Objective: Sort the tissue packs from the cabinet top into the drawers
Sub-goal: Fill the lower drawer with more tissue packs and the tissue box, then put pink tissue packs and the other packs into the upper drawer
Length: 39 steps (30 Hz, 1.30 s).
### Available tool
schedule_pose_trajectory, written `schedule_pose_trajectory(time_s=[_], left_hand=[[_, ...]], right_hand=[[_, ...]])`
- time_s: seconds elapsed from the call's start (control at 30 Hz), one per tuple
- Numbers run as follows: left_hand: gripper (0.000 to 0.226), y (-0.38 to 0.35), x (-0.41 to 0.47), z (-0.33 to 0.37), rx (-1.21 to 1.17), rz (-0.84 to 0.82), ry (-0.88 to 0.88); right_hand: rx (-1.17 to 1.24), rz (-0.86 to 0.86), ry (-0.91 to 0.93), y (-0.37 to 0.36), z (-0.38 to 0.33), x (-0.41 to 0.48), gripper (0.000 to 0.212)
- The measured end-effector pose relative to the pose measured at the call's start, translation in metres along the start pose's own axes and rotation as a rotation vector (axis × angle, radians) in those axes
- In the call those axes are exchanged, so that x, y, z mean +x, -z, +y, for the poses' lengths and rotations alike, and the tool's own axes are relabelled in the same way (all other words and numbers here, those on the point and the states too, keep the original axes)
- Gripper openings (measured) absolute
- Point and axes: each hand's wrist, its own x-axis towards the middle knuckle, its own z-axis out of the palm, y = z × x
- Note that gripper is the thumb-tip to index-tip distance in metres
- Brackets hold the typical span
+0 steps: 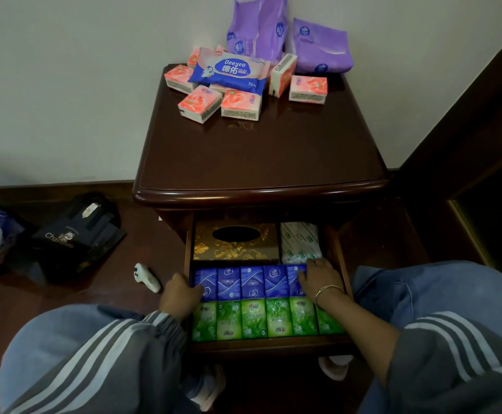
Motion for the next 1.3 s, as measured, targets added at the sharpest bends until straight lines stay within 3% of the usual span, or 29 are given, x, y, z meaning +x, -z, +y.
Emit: schedule_pose_trajectory(time_s=[0.2, 0.3, 0.4, 0.5, 0.6, 0.8, 0.9, 0.97, 1.07, 1.13, 1.23, 1.3], left_hand=[[0.028, 0.003, -0.001, 0.004, -0.021, -0.010, 0.016], [0.049, 0.009, -0.003, 0.009, -0.143, 0.082, -0.001], [0.080, 0.026, -0.003, 0.024, -0.440, 0.246, -0.138], [0.081, 0.042, -0.004, 0.046, -0.715, 0.267, -0.323], [0.080, 0.047, -0.009, 0.058, -0.878, 0.204, -0.408], [0.075, 0.073, -0.005, 0.053, -0.700, 0.226, -0.375], [0.067, 0.096, -0.003, 0.042, -0.577, 0.138, -0.300], [0.049, 0.111, -0.005, 0.029, -0.452, 0.119, -0.274], [0.045, 0.135, -0.011, 0.011, -0.351, 0.049, -0.191], [0.039, 0.148, -0.025, 0.011, -0.229, 0.059, -0.179], [0.029, 0.141, -0.059, 0.022, -0.109, 0.303, -0.352], [0.026, 0.118, -0.088, 0.037, -0.115, 0.293, -0.546]], right_hand=[[0.094, 0.079, 0.027, 0.010, -0.004, -0.006, 0.045], [0.512, 0.300, -0.066, 0.024, -0.009, -0.012, 0.041], [1.022, 0.428, -0.284, 0.050, -0.005, -0.009, 0.062], [1.333, 0.514, -0.199, 0.073, 0.002, -0.005, 0.078], [1.523, 0.493, -0.127, 0.087, 0.005, -0.007, 0.084], [1.484, 0.420, -0.110, 0.114, 0.029, -0.003, 0.085], [1.289, 0.439, -0.134, 0.119, 0.046, -0.011, 0.067], [1.136, 0.463, -0.222, 0.124, 0.064, -0.017, 0.048], [0.921, 0.317, -0.311, 0.141, 0.088, -0.031, 0.032], [0.899, 0.248, -0.293, 0.151, 0.086, -0.052, 0.031], [0.722, 0.556, -0.180, 0.150, 0.061, -0.093, 0.034], [0.611, 0.629, 0.098, 0.143, 0.026, -0.120, 0.032]])
